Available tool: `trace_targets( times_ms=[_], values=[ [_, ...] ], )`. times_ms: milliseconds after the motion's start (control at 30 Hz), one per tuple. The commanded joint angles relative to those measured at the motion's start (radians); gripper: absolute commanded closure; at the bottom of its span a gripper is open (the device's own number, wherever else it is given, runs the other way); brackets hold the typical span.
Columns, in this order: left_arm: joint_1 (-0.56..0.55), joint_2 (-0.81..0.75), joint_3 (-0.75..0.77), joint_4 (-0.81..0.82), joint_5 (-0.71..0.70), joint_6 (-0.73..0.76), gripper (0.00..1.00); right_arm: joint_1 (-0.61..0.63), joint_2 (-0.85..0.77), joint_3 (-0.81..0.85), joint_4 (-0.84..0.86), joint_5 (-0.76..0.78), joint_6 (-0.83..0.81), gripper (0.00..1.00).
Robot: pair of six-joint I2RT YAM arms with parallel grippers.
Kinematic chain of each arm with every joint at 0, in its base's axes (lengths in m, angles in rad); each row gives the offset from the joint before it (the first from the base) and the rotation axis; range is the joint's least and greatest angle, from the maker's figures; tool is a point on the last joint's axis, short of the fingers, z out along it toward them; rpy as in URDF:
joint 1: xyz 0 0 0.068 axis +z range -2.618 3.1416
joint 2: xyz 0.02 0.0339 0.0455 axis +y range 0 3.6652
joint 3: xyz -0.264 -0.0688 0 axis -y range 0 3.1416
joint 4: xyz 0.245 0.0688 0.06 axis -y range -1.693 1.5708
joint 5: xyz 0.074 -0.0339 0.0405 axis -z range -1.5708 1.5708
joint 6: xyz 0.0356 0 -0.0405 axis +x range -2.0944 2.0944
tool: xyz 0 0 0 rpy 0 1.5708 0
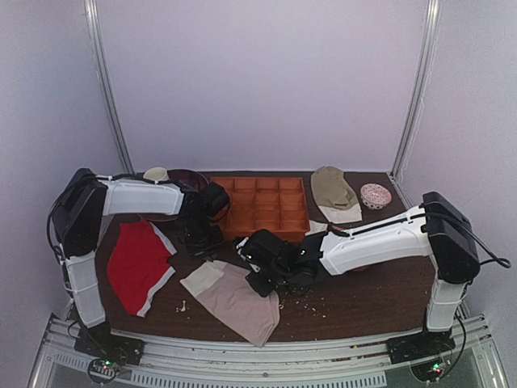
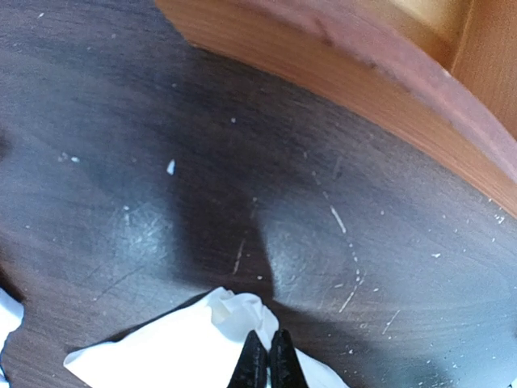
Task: Roll the underwear
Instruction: Fold the underwear at the corner of the board.
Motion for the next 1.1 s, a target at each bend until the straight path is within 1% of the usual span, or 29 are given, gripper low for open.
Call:
trace_targets(
  times_ms=[0, 267, 400, 1067],
  values=[
    [-0.007, -0.055, -0.058, 0.062, -0.041, -0.025, 1.00, 0.030, -0.039, 0.023, -0.047, 0.063, -0.029, 1.00],
    [-0.026, -0.177, -0.198, 0.162, -0.066, -0.062, 1.00, 0.100, -0.038, 0.031, -0.066, 0.097, -0.051, 1.00],
    [-0.033, -0.224, -0.259, 0.183, -0.069, -0.082, 1.00, 0.132, -0.029, 0.041, -0.078, 0.102, -0.037, 1.00],
    [-0.062, -0.343, -0.376, 0.183, -0.073, -0.096, 1.00, 0.240, 0.022, 0.088, -0.103, 0.107, 0.019, 1.00]
  ],
)
